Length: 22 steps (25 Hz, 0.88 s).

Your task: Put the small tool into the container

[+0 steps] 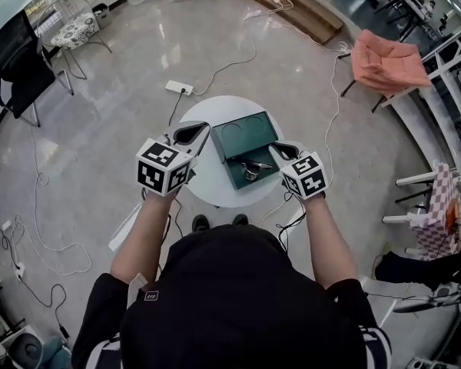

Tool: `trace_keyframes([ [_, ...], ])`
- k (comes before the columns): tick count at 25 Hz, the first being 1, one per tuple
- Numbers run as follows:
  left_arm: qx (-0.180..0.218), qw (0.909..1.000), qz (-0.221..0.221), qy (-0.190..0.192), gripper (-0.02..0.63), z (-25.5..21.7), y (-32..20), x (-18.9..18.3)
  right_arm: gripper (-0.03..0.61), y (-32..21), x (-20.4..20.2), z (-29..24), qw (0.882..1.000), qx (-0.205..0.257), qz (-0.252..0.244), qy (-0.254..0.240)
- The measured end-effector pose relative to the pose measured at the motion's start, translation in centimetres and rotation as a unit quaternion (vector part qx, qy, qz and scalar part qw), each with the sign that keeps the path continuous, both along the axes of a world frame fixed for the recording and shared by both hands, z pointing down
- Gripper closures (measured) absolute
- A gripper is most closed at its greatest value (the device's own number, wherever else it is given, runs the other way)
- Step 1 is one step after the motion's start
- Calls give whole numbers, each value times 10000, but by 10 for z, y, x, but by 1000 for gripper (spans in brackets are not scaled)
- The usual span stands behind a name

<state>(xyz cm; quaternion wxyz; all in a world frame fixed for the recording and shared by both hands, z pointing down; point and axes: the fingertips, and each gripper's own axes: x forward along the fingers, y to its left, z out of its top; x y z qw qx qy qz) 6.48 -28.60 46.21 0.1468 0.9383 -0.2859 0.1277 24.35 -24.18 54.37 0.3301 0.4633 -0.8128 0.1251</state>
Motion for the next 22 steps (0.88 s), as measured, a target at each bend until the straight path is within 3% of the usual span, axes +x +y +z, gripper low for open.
trace_keyframes([
  [6, 228, 9995, -146, 168, 608, -29, -22, 8, 546, -13, 10, -61, 9960, 559, 193, -672],
  [13, 599, 9980, -158, 124, 607, -70, -37, 31, 565, -18, 37, -137, 9815, 1287, 233, -1396],
  [22, 914, 9957, -107, 107, 607, -112, -50, 39, 568, -21, 87, -222, 9638, 2195, 109, -1510],
])
